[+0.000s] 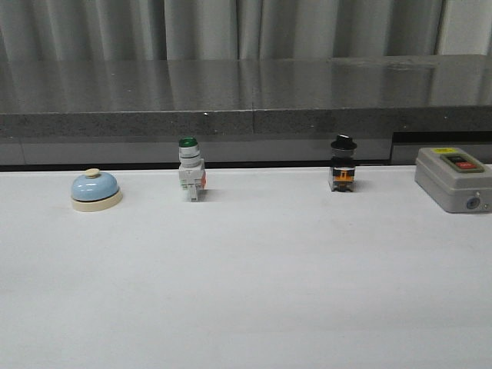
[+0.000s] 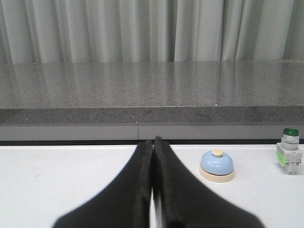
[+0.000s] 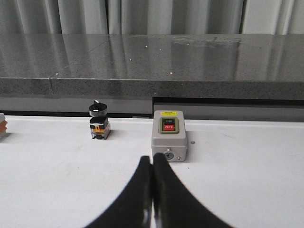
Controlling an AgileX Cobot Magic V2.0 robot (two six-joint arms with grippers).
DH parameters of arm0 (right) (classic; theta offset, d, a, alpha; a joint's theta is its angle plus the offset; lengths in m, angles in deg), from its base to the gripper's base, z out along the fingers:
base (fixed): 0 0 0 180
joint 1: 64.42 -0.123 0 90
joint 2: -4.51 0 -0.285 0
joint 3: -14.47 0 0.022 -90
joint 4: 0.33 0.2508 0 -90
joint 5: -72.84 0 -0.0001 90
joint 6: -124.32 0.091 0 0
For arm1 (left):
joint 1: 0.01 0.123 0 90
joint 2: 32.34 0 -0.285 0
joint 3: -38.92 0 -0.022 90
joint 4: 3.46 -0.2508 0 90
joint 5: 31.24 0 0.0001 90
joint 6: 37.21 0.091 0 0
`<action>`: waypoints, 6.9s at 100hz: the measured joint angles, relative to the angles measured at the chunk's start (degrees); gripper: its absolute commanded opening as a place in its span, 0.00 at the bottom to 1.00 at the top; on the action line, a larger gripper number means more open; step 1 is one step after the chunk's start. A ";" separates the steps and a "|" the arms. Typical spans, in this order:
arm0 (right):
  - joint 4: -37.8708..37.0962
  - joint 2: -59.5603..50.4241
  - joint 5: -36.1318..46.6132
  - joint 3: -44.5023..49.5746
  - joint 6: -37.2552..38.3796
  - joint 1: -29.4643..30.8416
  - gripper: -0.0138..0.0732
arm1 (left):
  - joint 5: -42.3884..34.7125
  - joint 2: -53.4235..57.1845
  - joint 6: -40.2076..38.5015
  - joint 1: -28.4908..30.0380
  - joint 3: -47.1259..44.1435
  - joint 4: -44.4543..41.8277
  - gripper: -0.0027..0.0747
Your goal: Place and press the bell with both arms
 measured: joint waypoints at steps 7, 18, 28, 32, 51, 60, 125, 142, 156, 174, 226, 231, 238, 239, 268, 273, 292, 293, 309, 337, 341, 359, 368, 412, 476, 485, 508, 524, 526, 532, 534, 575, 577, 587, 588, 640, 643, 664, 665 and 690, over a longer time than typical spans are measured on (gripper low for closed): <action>0.00 0.00 0.00 0.00 0.00 0.00 0.09 | 0.00 0.00 0.00 0.00 0.00 0.00 0.01; 0.00 0.00 0.00 0.00 0.00 0.00 0.09 | 0.00 0.00 0.00 0.00 0.00 0.00 0.01; 0.00 0.00 0.00 0.00 0.00 0.00 0.09 | 0.00 0.00 0.00 0.00 0.00 0.00 0.01; 0.00 0.00 0.00 0.00 0.00 0.00 0.09 | 0.00 0.00 0.00 0.00 0.00 0.31 0.01; 0.00 0.00 0.00 0.00 0.00 0.00 0.09 | 0.41 0.00 0.00 0.00 0.00 3.38 0.01; 0.00 0.00 0.00 0.00 0.00 0.00 0.09 | 3.31 0.00 0.00 0.00 0.96 4.00 0.01; 0.00 0.00 0.00 0.00 0.00 0.00 0.09 | 37.34 -39.99 0.00 0.00 42.18 6.68 0.01; 0.00 0.00 0.00 0.00 0.00 0.00 0.09 | 39.13 -47.77 0.00 0.00 46.85 6.70 0.01; 0.00 0.00 0.00 0.00 0.00 0.00 0.09 | 39.60 -50.66 0.00 0.00 47.65 6.80 0.01; 0.00 0.00 0.00 0.00 0.00 0.00 0.09 | 39.90 -51.97 2.53 0.00 47.65 6.23 0.14; 0.00 0.00 0.00 0.00 0.00 0.00 0.09 | 40.47 -52.12 5.27 0.00 47.65 12.67 0.93; 0.00 0.00 0.00 0.00 0.00 0.00 0.09 | 40.56 -52.77 6.76 0.00 47.88 14.34 0.93; 0.00 0.00 0.00 0.00 0.00 0.00 0.09 | 40.80 -54.40 8.70 0.00 48.42 16.71 0.93; 0.00 0.00 0.00 0.00 0.00 0.00 0.09 | 40.86 -54.62 8.86 0.00 48.58 17.13 0.93; 0.00 0.00 0.00 0.00 0.00 0.00 0.09 | 39.10 -68.61 12.97 -4.76 53.87 21.00 0.92; 0.00 0.00 0.00 0.00 0.00 0.00 0.09 | 38.11 -71.49 13.51 -6.13 55.25 21.11 0.92; 0.00 0.00 0.00 0.00 0.00 0.00 0.09 | 35.90 -83.07 14.06 -9.38 61.70 21.33 0.92; 0.00 0.00 0.00 0.00 0.00 0.00 0.09 | 35.81 -83.47 14.06 -9.32 61.95 21.33 0.92; 0.00 0.00 0.00 0.00 0.00 0.00 0.09 | 34.95 -91.33 14.20 -9.32 67.15 21.00 0.92; 0.00 0.00 0.00 0.00 0.00 0.00 0.09 | 33.17 -101.27 14.24 -9.32 73.52 19.23 0.92; 0.00 0.00 0.00 0.00 0.00 0.00 0.09 | 32.51 -102.47 14.24 -9.32 73.94 19.00 0.92; 0.00 0.00 0.00 0.00 0.00 0.00 0.09 | 29.90 -106.77 14.33 -9.32 74.77 18.65 0.92; 0.00 0.00 0.00 0.00 0.00 0.00 0.09 | 28.85 -108.41 14.33 -9.32 75.17 18.65 0.92; 0.00 0.00 0.00 0.00 0.00 0.00 0.09 | 23.40 -113.67 16.26 -9.32 75.26 18.65 0.92; 0.00 0.00 0.00 0.00 0.00 0.00 0.09 | 20.21 -116.74 17.47 -12.21 75.26 18.65 0.84; 0.00 0.00 0.00 0.00 0.00 0.00 0.09 | 19.69 -116.97 17.47 -12.21 75.26 18.42 0.75; 0.00 0.00 0.00 0.00 0.00 0.00 0.09 | 18.38 -117.46 17.55 -12.21 75.40 18.29 0.34; 0.00 0.00 0.00 0.00 0.00 0.00 0.09 | 18.38 -117.46 17.61 -12.21 75.61 18.29 0.14; 0.00 0.00 0.00 0.00 0.00 0.00 0.09 | 18.38 -117.46 17.61 -12.21 75.61 18.23 0.14; 0.00 0.00 0.00 0.00 0.00 0.00 0.09 | 18.69 -117.46 17.61 -12.21 75.61 17.88 0.14; 0.00 0.00 0.00 0.00 0.00 0.00 0.09 | 18.98 -117.46 17.61 -12.21 75.63 17.71 0.14; 0.00 0.00 0.00 0.00 0.00 0.00 0.09 | 30.89 -105.80 17.74 -12.21 75.63 16.48 0.14; 0.00 0.00 0.00 0.00 0.00 0.00 0.09 | 31.41 -104.83 17.85 -12.21 75.63 16.48 0.14; 0.00 0.00 0.00 0.00 0.00 0.00 0.09 | 33.09 -100.42 17.83 -12.76 75.63 16.59 0.14; 0.00 0.00 0.00 0.00 0.00 0.00 0.09 | 33.33 -99.82 17.83 -12.89 75.63 16.59 0.14; 0.00 0.00 0.00 0.00 0.00 0.00 0.09 | 35.19 -96.78 18.77 -31.65 75.63 16.42 0.14; 0.00 0.00 0.00 0.00 0.00 0.00 0.09 | 34.42 -97.31 18.81 -32.67 75.63 16.26 0.14; 0.00 0.00 0.00 0.00 0.00 0.00 0.09 | 29.18 -102.76 18.94 -38.02 75.63 15.81 0.14; 0.00 0.00 0.00 0.00 0.00 0.00 0.09 | 28.93 -103.14 18.94 -38.14 75.63 15.81 0.14; 0.00 0.00 0.00 0.00 0.00 0.00 0.09 | 27.92 -109.97 18.94 -41.12 76.25 14.53 0.14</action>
